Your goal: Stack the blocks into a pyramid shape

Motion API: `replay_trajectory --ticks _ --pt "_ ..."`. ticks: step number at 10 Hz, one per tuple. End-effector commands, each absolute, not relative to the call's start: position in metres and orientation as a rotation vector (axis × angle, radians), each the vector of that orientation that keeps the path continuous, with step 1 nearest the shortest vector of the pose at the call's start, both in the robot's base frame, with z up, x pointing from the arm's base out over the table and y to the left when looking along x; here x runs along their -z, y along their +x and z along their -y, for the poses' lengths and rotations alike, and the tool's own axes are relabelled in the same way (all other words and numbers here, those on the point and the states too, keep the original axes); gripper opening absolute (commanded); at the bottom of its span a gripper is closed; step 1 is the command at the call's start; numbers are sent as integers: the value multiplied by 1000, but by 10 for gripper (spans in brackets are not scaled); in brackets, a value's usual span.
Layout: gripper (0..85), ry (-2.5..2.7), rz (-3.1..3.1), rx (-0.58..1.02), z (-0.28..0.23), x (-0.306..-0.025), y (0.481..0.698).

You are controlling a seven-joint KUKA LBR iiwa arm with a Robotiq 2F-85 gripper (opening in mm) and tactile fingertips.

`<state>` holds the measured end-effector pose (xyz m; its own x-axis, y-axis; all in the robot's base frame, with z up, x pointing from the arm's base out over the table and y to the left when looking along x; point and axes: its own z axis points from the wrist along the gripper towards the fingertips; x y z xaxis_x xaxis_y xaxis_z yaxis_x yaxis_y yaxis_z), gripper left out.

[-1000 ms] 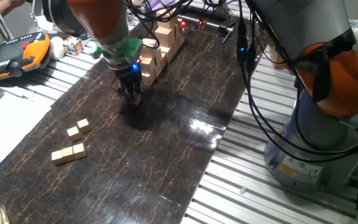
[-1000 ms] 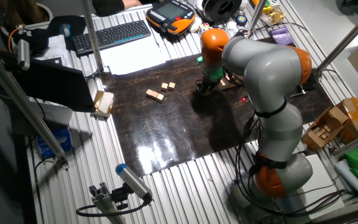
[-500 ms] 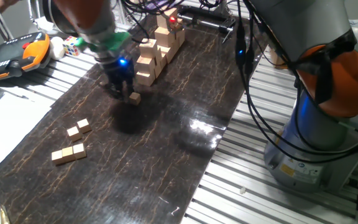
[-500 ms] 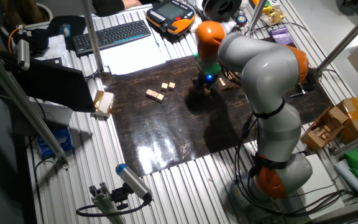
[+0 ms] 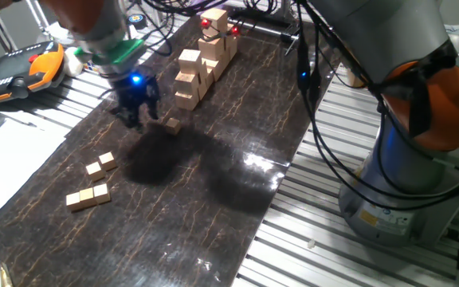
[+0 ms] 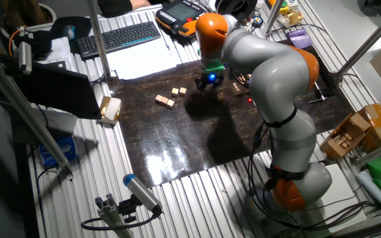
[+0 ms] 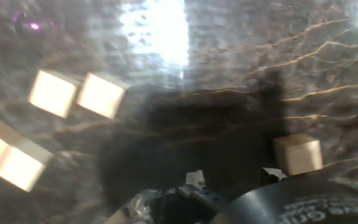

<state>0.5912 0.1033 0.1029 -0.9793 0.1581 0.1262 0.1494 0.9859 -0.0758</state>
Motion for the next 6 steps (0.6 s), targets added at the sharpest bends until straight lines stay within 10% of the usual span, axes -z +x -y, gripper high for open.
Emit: replay_trajectory --ticks 1,6 --pt "523 -279 3001 -90 -155 -101 593" --pt "533 -458 3019 -14 -209 -79 604"
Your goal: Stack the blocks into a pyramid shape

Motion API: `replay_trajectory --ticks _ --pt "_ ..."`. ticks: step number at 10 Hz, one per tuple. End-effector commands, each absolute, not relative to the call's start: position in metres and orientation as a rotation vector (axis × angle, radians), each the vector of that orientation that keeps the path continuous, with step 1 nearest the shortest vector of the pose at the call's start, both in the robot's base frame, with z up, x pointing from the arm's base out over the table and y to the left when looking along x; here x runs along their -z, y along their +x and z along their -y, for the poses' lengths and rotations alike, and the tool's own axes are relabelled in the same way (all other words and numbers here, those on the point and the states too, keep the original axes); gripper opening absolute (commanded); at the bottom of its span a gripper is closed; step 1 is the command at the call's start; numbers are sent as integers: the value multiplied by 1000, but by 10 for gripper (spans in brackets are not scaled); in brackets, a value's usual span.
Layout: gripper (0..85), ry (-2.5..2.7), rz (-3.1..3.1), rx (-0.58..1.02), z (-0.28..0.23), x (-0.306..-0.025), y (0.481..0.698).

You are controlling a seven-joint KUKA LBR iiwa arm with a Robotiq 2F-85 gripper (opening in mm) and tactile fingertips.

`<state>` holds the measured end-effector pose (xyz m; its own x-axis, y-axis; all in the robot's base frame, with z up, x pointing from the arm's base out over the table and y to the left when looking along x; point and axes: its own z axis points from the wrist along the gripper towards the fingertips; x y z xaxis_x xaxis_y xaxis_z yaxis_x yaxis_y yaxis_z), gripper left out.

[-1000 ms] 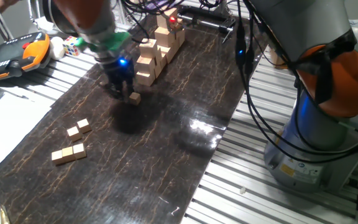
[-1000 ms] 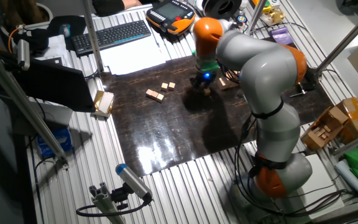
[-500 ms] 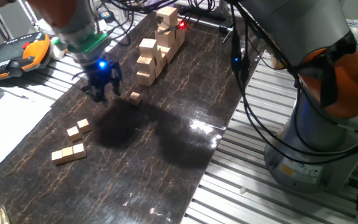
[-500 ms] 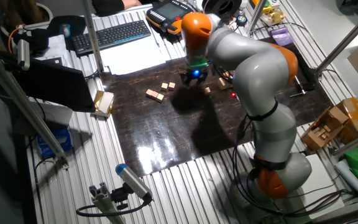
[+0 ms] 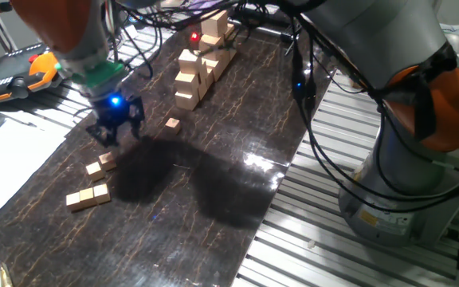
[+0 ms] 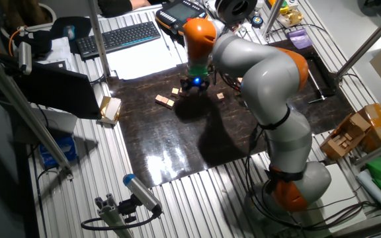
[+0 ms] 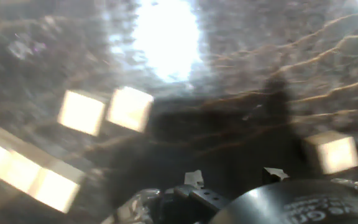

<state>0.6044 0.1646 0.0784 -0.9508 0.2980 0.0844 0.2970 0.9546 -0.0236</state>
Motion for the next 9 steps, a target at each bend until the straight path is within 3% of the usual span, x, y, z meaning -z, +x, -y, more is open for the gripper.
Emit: replay_trajectory --ticks 1,9 --pt "540 -488 3022 -18 -221 -74 605" --pt "553 -492 3082 17 -216 -48 622"
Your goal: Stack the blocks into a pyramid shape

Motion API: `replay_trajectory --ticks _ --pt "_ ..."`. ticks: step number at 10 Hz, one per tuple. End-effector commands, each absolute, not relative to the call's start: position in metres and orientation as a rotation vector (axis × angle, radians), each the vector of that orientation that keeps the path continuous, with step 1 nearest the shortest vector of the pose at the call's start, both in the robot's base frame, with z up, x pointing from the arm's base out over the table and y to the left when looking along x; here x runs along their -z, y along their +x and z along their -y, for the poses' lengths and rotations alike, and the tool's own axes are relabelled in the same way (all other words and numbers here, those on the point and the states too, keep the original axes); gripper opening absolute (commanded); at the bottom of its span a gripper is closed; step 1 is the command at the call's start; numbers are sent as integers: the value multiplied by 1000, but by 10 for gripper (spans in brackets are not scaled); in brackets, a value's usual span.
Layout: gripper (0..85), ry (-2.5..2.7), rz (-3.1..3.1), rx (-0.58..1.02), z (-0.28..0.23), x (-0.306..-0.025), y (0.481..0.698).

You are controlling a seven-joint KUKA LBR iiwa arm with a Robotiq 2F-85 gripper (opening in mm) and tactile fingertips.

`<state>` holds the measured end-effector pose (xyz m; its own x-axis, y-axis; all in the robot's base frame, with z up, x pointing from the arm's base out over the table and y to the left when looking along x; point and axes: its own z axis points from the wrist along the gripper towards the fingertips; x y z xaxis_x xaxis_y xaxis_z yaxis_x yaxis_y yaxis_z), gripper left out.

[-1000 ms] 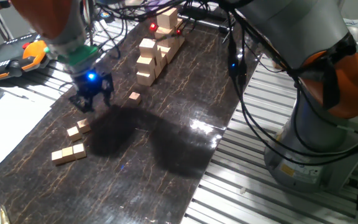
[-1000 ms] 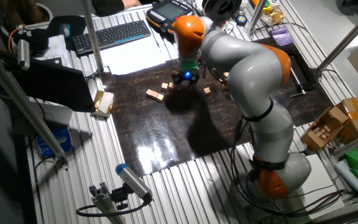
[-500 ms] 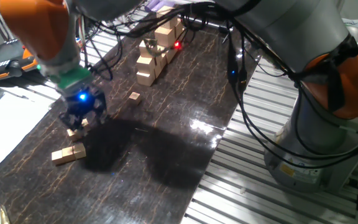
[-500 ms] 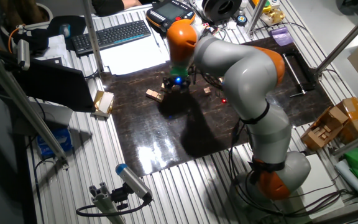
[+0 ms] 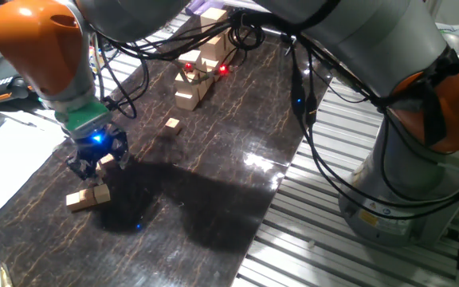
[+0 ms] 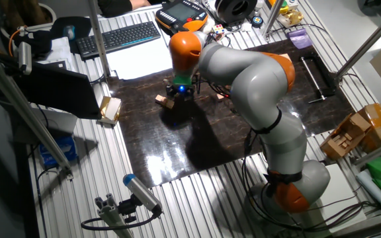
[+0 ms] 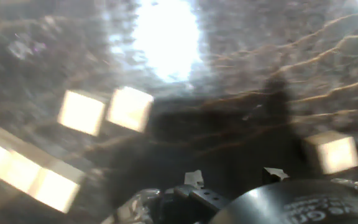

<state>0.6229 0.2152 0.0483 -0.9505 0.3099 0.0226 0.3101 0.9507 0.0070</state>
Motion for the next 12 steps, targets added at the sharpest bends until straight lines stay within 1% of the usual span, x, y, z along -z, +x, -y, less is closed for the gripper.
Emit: replay_trajectory --ticks 1,7,11,12 --pt "557 -485 3082 16 -212 -49 626" --pt "580 -465 3111 11 -199 -41 639" --pt "577 -441 3127 31 -188 -35 648" --pt "563 -424 3128 28 -186 -35 648"
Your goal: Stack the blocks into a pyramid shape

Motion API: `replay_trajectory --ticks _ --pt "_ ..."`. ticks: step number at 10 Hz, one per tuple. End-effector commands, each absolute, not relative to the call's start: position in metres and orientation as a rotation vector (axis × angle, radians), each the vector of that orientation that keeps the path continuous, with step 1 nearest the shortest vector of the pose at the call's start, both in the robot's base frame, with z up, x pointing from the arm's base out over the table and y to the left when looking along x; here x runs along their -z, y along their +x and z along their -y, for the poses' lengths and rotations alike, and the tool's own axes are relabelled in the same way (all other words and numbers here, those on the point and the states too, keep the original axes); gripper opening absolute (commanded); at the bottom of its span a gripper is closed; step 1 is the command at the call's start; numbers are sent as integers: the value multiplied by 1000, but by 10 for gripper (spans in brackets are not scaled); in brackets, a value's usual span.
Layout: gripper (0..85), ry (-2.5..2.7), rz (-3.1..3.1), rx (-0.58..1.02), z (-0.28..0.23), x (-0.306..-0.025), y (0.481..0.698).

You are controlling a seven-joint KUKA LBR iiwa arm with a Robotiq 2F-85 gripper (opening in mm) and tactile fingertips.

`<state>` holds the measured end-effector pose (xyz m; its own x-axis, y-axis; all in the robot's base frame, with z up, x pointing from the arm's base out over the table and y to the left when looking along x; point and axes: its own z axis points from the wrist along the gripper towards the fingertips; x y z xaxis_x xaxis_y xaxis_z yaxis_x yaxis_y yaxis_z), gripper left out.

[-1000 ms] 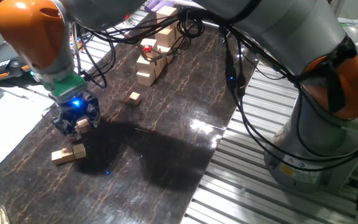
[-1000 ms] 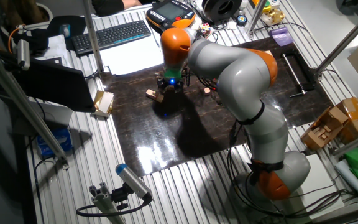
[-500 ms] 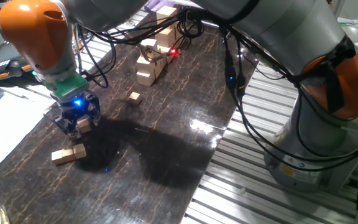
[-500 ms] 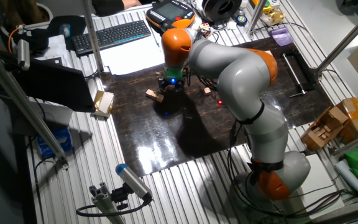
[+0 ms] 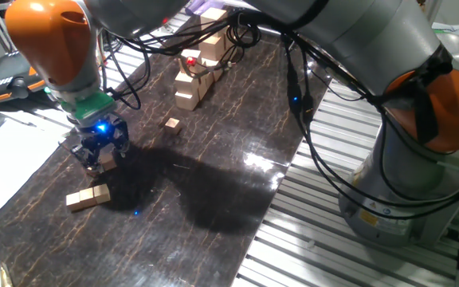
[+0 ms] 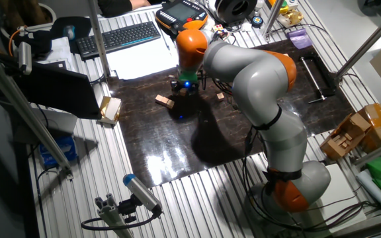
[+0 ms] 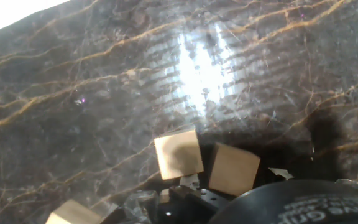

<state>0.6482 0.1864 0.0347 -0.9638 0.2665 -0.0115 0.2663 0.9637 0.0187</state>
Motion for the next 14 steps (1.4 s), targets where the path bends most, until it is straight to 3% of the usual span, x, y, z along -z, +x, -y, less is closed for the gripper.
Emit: replay_trajectory --ticks 1,4,8,14 --pt "517 408 -3102 -20 -186 -35 648" --pt "193 331 -3121 2 -185 -38 648" --pt "213 363 -3149 -17 -169 -49 639" --pt "227 915 -3037 -3 -117 -73 602"
